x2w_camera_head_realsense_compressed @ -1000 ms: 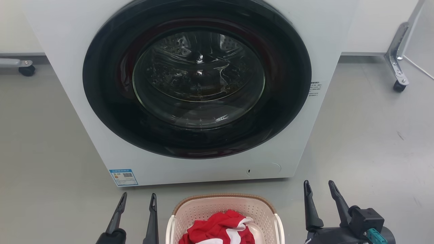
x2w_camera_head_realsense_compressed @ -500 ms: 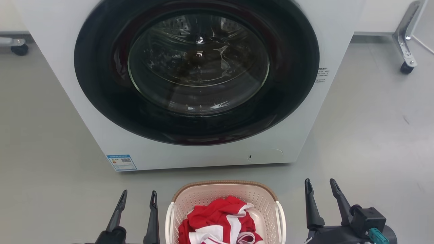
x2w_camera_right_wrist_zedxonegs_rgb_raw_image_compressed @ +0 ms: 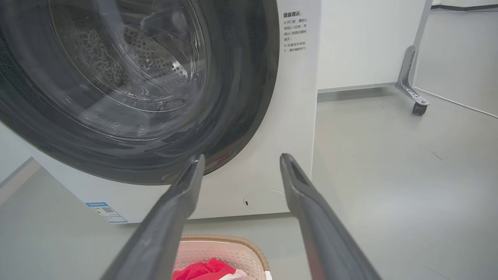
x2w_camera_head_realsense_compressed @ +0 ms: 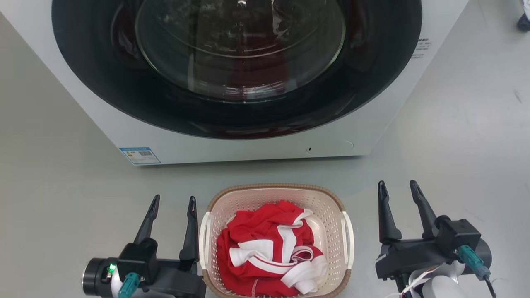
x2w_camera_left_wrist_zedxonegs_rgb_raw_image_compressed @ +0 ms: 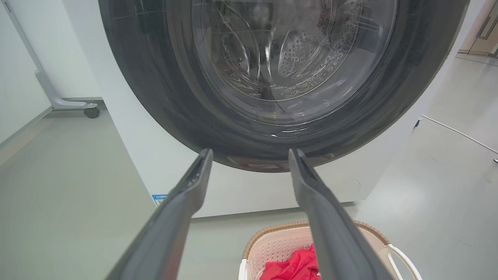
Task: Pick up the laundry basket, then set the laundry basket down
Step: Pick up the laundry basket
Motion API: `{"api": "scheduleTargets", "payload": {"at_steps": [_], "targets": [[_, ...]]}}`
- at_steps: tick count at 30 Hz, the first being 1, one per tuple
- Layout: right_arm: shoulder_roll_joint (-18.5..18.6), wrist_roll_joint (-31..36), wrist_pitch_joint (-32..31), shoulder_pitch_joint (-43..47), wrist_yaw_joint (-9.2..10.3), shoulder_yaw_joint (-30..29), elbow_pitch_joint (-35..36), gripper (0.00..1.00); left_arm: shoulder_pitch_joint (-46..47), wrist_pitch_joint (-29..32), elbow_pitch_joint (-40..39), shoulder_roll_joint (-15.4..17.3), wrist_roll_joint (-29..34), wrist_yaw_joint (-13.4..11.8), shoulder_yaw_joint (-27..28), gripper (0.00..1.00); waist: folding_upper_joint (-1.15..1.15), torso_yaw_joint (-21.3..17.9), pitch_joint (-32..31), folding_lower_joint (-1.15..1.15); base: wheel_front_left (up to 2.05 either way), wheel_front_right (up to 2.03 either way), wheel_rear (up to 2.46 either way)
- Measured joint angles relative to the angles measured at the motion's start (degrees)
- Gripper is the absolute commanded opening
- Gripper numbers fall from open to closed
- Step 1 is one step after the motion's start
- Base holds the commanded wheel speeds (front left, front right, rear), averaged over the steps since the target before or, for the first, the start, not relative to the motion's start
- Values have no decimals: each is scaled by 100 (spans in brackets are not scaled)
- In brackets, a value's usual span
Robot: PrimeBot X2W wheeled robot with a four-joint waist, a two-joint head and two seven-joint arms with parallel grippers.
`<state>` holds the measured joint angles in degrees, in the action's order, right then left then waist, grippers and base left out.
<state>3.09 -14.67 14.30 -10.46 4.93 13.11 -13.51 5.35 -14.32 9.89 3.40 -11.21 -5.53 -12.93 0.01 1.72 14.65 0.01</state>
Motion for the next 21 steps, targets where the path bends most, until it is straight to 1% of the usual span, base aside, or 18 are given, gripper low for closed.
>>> {"api": "scheduleTargets", "payload": {"at_steps": [2, 14, 15, 21], "targets": [[2, 18, 0, -136, -38, -23, -45, 100, 139, 0, 112, -9, -24, 0, 2, 100, 0, 6, 162, 0, 0, 0, 0], [46, 35, 25, -921, -78, -231, -439, 100, 1049, -16, 860, -65, -237, 10, -35, 100, 0, 71, 1175, 1, 0, 0, 0], [46, 35, 25, -921, -78, -231, -439, 100, 1049, -16, 860, -65, -237, 10, -35, 100, 0, 71, 1175, 1, 0, 0, 0], [86, 34, 25, -1289, -114, -332, -748, 100, 1579, -16, 1303, -94, -323, 51, -69, 100, 0, 136, 1686, 1, 0, 0, 0]]}}
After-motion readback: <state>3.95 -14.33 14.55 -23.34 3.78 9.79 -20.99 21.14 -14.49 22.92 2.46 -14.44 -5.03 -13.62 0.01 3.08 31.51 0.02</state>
